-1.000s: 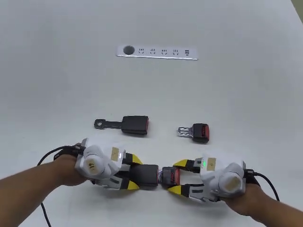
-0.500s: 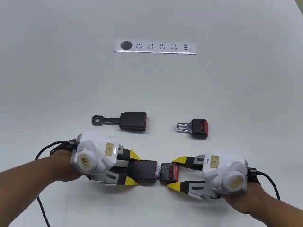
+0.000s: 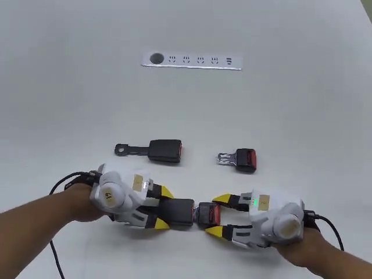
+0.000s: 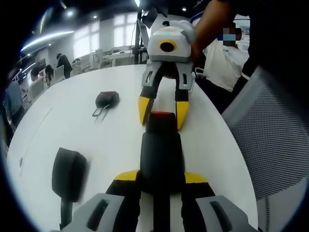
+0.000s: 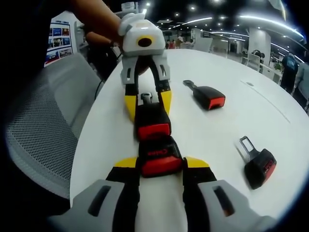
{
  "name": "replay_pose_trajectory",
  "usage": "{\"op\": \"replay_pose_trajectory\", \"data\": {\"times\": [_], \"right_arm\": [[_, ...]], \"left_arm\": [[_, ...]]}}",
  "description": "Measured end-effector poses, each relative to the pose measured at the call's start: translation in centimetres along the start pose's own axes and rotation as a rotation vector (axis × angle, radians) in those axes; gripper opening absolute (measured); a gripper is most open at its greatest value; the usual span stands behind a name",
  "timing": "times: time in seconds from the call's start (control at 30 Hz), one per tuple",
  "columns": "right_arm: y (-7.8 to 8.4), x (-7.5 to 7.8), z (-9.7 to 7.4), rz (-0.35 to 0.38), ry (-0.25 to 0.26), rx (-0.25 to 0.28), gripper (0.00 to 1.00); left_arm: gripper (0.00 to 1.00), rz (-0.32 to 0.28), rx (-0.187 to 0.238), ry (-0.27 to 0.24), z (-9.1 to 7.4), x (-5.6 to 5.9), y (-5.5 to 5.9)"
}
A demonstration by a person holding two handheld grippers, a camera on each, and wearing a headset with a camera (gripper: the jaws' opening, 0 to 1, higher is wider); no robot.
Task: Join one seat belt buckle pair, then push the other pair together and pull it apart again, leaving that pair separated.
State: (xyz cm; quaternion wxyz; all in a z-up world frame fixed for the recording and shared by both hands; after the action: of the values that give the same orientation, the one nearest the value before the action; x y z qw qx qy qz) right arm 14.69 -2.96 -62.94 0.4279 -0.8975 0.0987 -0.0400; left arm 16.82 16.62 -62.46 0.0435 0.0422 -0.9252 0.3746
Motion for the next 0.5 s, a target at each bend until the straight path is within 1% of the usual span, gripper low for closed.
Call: {"op": "replay_pose_trajectory", "data": {"times": [0.1,0.13,0.2,0.27,0.37,0.4,0.43,0.47,0.5], "right_arm": [[-0.2,-0.1,0.1,-0.008,0.005,-0.02,0.34],[-0.4,-0.2,0.1,-0.005,0.008,-0.027,0.34],[-0.4,-0.2,0.1,-0.007,0.012,-0.038,0.34],[-0.5,-0.2,0.1,-0.01,0.015,-0.051,0.35],[-0.8,-0.4,0.2,-0.03,0.025,-0.079,0.35],[-0.8,-0.5,0.1,-0.037,0.033,-0.11,0.36],[-1.0,-0.5,0.3,-0.042,0.044,-0.108,0.38],[-1.0,-0.4,0.2,-0.043,0.061,-0.115,0.44],[-1.1,-0.4,0.1,-0.023,0.072,-0.098,0.5]], "left_arm": [[0.33,0.034,-0.051,-0.007,0.2,0.2,-0.5],[0.33,0.049,-0.064,-0.012,0.1,0.2,-0.4],[0.34,0.04,-0.072,-0.018,0.1,0.1,-0.5],[0.34,0.043,-0.083,-0.025,0.3,0.4,-0.6],[0.34,0.041,-0.108,-0.04,0.3,0.5,-0.6],[0.34,0.038,-0.116,-0.047,0.3,0.6,-0.7],[0.36,0.03,-0.118,-0.062,0.4,0.7,-0.8],[0.39,0.023,-0.127,-0.077,0.3,0.8,-0.8],[0.46,0.022,-0.128,-0.079,0.3,0.9,-0.7]]}}
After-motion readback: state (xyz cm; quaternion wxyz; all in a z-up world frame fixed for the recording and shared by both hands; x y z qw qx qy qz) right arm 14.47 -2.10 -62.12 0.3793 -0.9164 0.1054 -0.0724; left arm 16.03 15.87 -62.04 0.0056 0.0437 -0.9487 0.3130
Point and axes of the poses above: the centre of the closed fingertips' face, and the gripper's own axes: z roughly forward along the fingers, x roughly to its right, y roughly out of its underside, the point moved 9 cm from there along -z, roughly backward along the fingers, and after that the axes turned 3 degrees about -z, right-handed, at the moved point
